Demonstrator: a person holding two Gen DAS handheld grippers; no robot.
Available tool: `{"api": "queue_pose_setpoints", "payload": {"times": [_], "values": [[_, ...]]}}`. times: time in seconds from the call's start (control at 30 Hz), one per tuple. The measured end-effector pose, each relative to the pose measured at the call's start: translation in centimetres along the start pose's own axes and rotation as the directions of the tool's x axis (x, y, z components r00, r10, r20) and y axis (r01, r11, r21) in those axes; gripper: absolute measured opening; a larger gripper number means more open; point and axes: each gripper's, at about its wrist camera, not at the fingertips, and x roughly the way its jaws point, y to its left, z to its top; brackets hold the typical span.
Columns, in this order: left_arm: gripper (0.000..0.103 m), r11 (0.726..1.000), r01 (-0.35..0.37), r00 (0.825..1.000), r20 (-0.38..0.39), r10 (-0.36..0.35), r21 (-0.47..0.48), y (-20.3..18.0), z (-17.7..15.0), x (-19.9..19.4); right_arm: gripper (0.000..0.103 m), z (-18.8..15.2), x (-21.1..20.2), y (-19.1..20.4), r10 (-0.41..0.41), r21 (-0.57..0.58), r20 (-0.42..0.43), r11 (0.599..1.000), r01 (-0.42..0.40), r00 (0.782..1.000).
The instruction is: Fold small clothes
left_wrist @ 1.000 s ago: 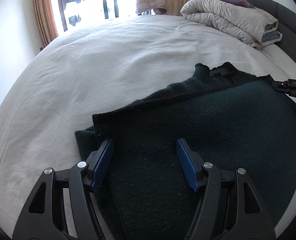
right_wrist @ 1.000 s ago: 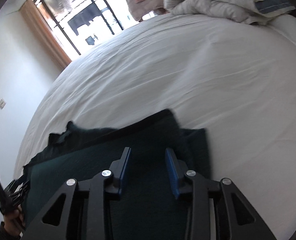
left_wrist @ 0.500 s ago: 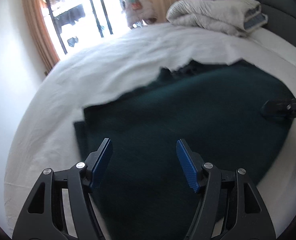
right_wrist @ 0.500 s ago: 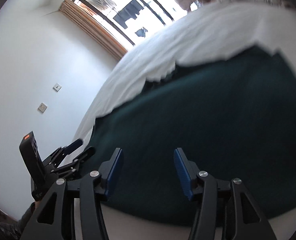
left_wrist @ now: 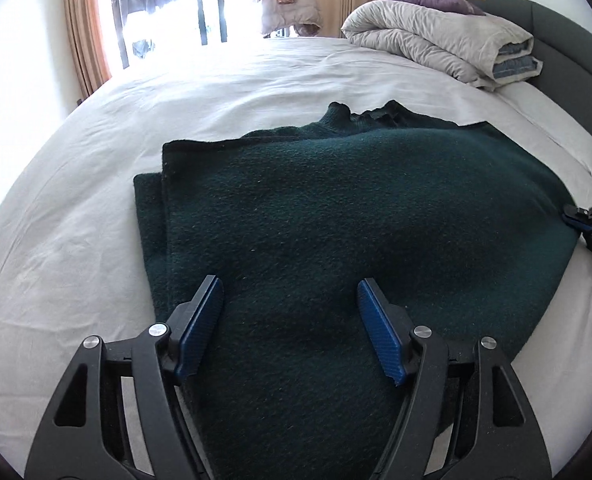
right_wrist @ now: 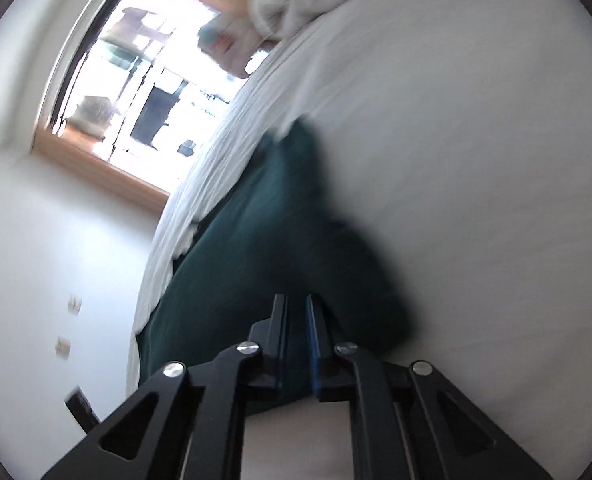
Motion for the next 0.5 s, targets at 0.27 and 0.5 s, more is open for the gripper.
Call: {"api": "queue_pose_setpoints", "payload": {"times": [0.27,0.5], "values": [[0.069,0.977,0.166,0.986,0.027,-0.164,-0.135,-3.1,0.4,-3.0,0.044,-5.2,0.5,7.4,0.169,-0.071,-0.103,0.982,-0.177,0.98],[0.069,0.968,0.196,0.979,-0.023,-0.202,-0.155,-3.1,-1.2,-1.4,0.036,-10.6,8.0,11.3,0.221,-0.067,-0.327,0.964,-0.256,0.919]]}}
